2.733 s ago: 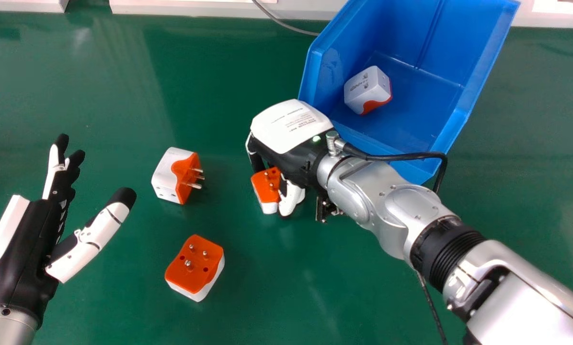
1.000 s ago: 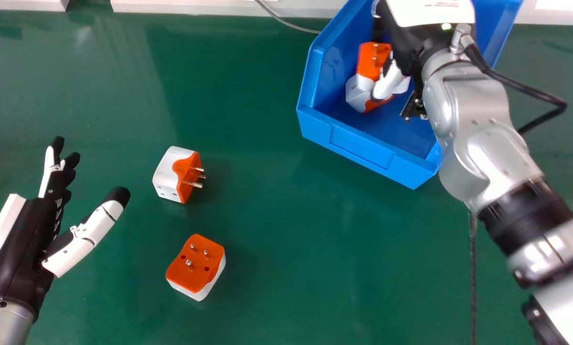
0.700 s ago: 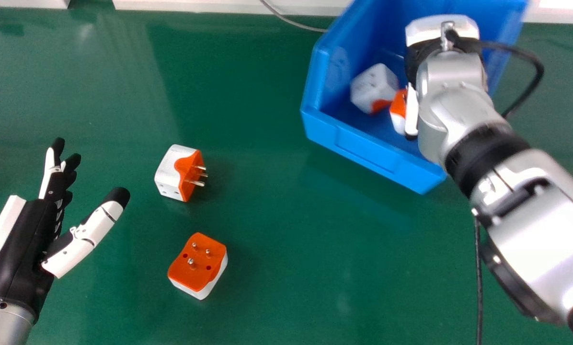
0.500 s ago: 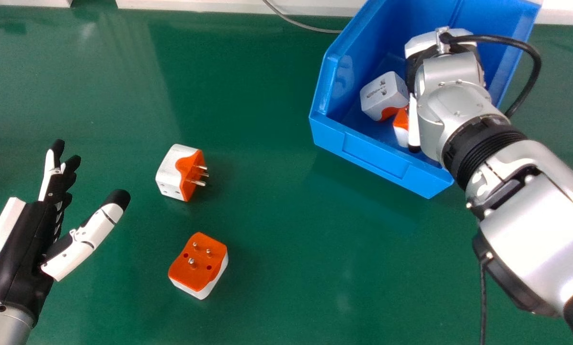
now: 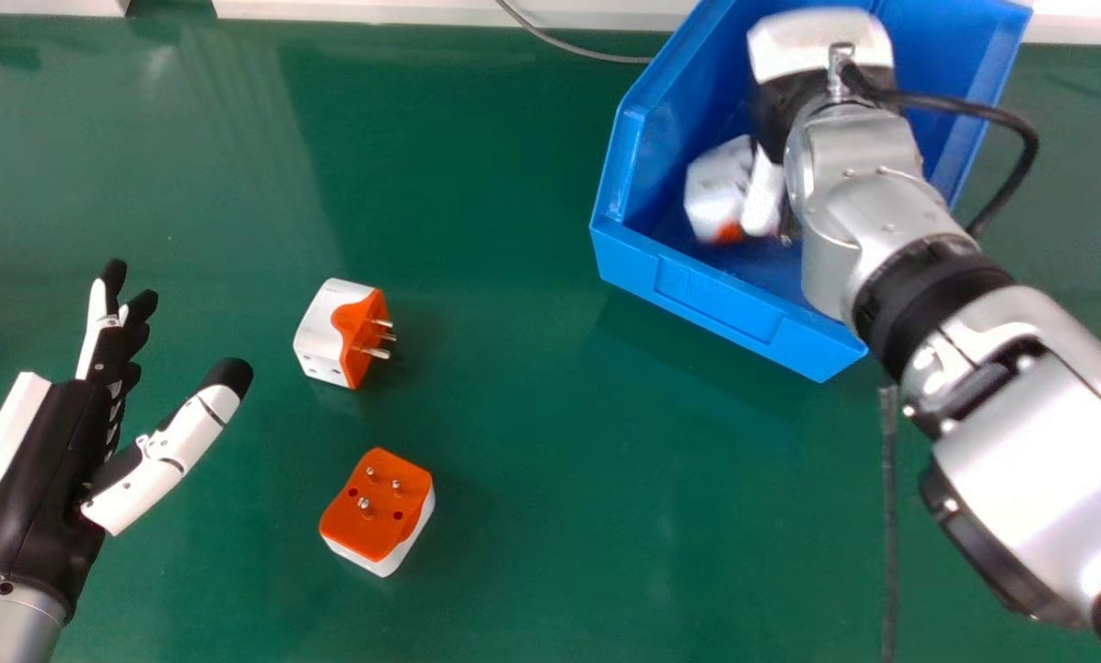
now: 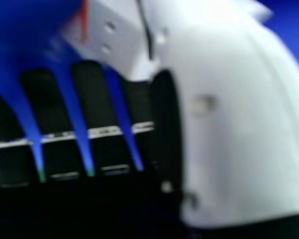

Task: Pick all objects and put in blue box

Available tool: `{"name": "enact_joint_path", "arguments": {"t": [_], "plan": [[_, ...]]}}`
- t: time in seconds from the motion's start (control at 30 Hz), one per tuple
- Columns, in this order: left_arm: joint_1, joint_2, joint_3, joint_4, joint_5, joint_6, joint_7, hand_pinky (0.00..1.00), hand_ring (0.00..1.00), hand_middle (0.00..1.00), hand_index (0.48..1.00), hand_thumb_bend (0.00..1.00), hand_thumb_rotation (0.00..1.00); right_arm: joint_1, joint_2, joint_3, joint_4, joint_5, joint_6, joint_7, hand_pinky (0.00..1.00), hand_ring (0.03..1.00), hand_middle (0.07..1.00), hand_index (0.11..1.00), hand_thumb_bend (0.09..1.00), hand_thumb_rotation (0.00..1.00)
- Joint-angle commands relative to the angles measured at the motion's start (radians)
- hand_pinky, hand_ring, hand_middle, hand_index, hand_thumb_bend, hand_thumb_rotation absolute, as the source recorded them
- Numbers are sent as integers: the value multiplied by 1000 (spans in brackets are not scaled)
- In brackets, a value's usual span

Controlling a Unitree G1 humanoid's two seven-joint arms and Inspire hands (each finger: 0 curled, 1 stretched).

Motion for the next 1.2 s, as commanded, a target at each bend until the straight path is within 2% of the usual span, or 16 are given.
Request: {"name": "enact_joint_path", "arguments": {"t": [0.0,0.1,0.17,0.23,0.27,0.37,0.47,0.53,0.67,0.77,0.87,0.97,1.07,1.17], "plan": [[3,4,3,-22,0,-1,4,1000,1000,1000,1000,541,600,5,-28,-12,-33,9,-5,-72,302,445,546,494,518,138],[4,7,3,-20,7,-6,6,1000,1000,1000,1000,550,606,9,-35,27,-35,-26,-4,-88,339,475,577,494,508,157],[5,9,2,-23,12,-2,6,1000,1000,1000,1000,557,626,33,-49,4,-101,-7,-7,-106,554,686,790,787,518,311],[5,9,2,-24,10,0,4,1000,1000,1000,1000,564,631,57,-64,-8,-175,-2,7,-98,694,819,908,916,523,353],[5,8,3,-23,8,-2,2,1000,1000,1000,1000,563,630,66,-69,-9,-206,-5,20,-88,722,844,930,941,513,363],[4,5,6,-23,-5,2,-2,1000,1000,1000,1000,575,615,88,-81,-2,-275,-18,43,-67,747,868,939,932,514,360],[4,8,6,-20,-3,-4,-3,1000,1000,1000,1000,574,617,109,-94,6,-330,-29,56,-50,766,879,936,921,510,357],[6,6,7,-28,-7,4,-3,1000,1000,1000,1000,562,612,123,-94,-4,-362,-26,68,-48,777,891,938,920,518,353],[6,9,7,-23,1,-5,0,1000,1000,1000,1000,541,611,155,-98,-18,-439,-25,97,-32,795,912,948,935,525,323],[3,10,8,-17,-3,-5,-2,1000,1000,1000,1000,541,610,175,-104,-21,-499,-33,128,-1,797,915,954,940,533,317],[-3,16,7,-5,5,-15,-1,1000,1000,1000,1000,527,603,195,-112,-21,-563,-45,162,34,804,920,961,942,529,309],[-7,14,7,-7,0,-6,-2,1000,1000,1000,1000,511,591,234,-130,-28,-660,-54,189,58,787,906,948,931,531,290],[-8,16,7,-2,5,-11,-1,1000,1000,1000,1000,513,598,290,-146,-38,-782,-69,228,79,764,884,928,913,556,256],[-9,18,5,-6,8,-2,-1,1000,1000,1000,1000,530,611,351,-162,-34,-899,-113,270,106,723,852,908,896,557,242]]}}
